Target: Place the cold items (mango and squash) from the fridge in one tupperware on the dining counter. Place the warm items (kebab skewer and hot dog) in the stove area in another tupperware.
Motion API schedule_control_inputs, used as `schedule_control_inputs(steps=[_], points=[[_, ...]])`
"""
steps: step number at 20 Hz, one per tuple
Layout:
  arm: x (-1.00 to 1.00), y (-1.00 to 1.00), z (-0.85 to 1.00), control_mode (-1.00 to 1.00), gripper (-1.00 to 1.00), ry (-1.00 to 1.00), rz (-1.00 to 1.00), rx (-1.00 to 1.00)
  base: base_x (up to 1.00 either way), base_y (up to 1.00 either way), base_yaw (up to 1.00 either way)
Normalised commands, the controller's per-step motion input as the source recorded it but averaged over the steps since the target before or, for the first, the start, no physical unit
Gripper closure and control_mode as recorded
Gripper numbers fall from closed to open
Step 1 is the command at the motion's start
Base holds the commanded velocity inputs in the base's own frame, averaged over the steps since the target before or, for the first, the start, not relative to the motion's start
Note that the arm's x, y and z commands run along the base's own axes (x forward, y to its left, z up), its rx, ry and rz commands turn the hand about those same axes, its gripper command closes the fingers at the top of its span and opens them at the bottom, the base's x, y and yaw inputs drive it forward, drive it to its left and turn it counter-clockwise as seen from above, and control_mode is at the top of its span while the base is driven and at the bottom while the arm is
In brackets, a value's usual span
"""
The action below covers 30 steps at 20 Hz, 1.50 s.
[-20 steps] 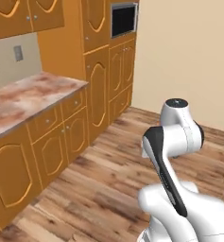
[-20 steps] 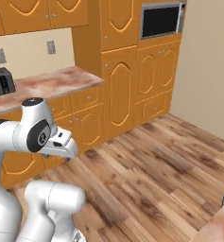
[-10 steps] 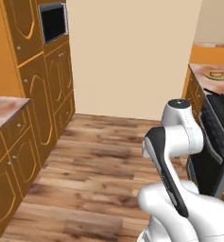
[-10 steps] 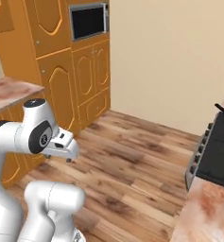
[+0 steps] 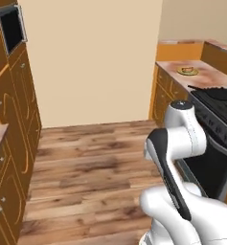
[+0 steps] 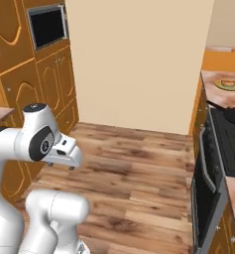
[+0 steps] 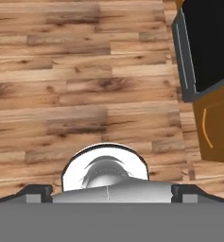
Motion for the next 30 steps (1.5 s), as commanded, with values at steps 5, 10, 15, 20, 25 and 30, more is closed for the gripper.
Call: schedule_control_inputs(steps=[5,10,15,20,25,30], points=[[0.00,0.00,0.00,1.00,-1.00,0.00,0.00,0.00,0.98,0.55,-0.46],[0.00,0.00,0.00,1.00,-1.00,0.00,0.00,0.00,0.77,0.50,-0.50],[0.00,0.00,0.00,1.00,-1.00,0.00,0.00,0.00,0.64,0.48,-0.54],[0.00,0.00,0.00,1.00,-1.00,0.00,0.00,0.00,0.63,0.49,-0.56],[0.00,0.00,0.00,1.00,-1.00,0.00,0.00,0.00,0.81,0.47,-0.52],[0.00,0.00,0.00,1.00,-1.00,0.00,0.00,0.00,0.87,0.55,-0.50]])
